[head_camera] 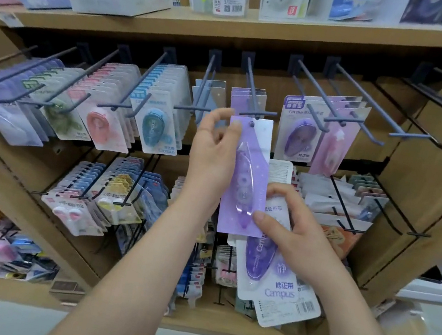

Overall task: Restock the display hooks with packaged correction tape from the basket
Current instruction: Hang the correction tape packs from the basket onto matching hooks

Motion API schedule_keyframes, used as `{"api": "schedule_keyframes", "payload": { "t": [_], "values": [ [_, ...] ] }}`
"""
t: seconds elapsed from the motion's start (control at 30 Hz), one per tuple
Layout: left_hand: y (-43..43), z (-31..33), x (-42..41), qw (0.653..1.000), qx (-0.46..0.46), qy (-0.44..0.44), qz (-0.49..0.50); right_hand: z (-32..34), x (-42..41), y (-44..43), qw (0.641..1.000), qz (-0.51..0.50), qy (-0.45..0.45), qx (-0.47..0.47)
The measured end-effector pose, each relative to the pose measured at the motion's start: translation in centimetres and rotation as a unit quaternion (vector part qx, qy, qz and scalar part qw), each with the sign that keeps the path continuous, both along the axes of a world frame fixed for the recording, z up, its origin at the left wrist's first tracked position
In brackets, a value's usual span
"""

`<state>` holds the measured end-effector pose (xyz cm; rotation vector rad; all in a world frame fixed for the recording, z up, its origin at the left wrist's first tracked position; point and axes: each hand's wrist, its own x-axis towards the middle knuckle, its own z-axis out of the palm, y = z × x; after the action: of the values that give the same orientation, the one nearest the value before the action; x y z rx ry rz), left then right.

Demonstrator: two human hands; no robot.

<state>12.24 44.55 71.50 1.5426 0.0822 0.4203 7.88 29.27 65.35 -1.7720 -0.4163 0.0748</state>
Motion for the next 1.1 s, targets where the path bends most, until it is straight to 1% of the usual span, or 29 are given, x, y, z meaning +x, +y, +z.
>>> {"api": "schedule_keyframes", "payload": {
  "t": [0.07,0.13,0.2,0.27,0.33,0.4,0.47,0.5,0.6,0.67,0.73,0.77,0.83,0.87,0.93,0.97,1.0,1.03,1.1],
  "values": [
    [0.3,-0.9,-2.4,0.999,0.05,-0.008,-0.011,-0.1,0.5,0.1,1.0,-0.003,-0.005,0.001],
    [0.7,-2.0,-4.9,0.995,0.088,0.012,-0.045,-0.1,0.9,0.1,1.0,-0.008,-0.006,0.005],
    [0.9,-3.0,-6.0,0.993,0.086,0.047,-0.064,0.0,1.1,0.1,1.0,-0.017,-0.005,0.012],
    [0.9,-3.5,-5.6,0.995,0.07,0.053,-0.038,-0.3,1.1,-0.1,0.999,-0.042,-0.008,0.005],
    [1.0,-4.1,-3.9,0.996,0.078,0.046,0.007,-0.6,1.0,-0.7,0.997,-0.074,-0.005,-0.004],
    [1.1,-4.7,-1.4,0.991,0.116,0.05,0.04,-0.7,0.8,-1.5,0.996,-0.092,-0.001,0.009],
    [1.0,-5.0,0.9,0.983,0.161,0.056,0.063,-0.7,0.6,-2.1,0.994,-0.097,-0.006,0.039],
    [0.7,-4.8,1.8,0.981,0.169,0.055,0.074,-0.5,0.5,-2.3,0.994,-0.096,-0.008,0.054],
    [0.2,-4.1,3.9,0.975,0.19,0.077,0.091,-0.3,0.4,-2.4,0.992,-0.092,-0.004,0.085],
    [0.3,-4.2,4.6,0.964,0.229,0.101,0.086,-0.3,0.4,-2.3,0.991,-0.092,0.008,0.099],
    [0.4,-4.8,3.9,0.953,0.271,0.11,0.076,-0.4,0.5,-2.2,0.99,-0.091,0.009,0.111],
    [0.4,-5.2,3.0,0.953,0.278,0.099,0.074,-0.5,0.6,-2.1,0.989,-0.089,0.008,0.115],
    [0.0,-5.8,0.1,0.97,0.233,0.052,0.036,-0.6,0.8,-1.9,0.989,-0.082,0.004,0.121],
    [-0.4,-6.1,-1.5,0.979,0.201,0.037,-0.015,-0.8,0.9,-1.8,0.99,-0.076,-0.001,0.121],
    [-1.0,-6.0,-4.1,0.979,0.134,0.053,-0.142,-1.1,1.1,-1.5,0.992,-0.05,0.002,0.116],
    [-1.0,-6.0,-4.8,0.976,0.079,0.075,-0.186,-1.2,1.1,-1.4,0.992,-0.035,0.008,0.118],
    [-0.8,-5.9,-5.3,0.972,0.02,0.092,-0.215,-1.2,1.1,-1.1,0.993,-0.022,0.013,0.119],
    [-0.4,-6.0,-5.5,0.969,-0.016,0.103,-0.226,-1.1,1.1,-0.8,0.993,-0.014,0.014,0.115],
    [0.3,-5.9,-5.7,0.968,-0.023,0.114,-0.221,-1.0,0.9,-0.2,0.994,-0.009,0.014,0.104]
  ]
}}
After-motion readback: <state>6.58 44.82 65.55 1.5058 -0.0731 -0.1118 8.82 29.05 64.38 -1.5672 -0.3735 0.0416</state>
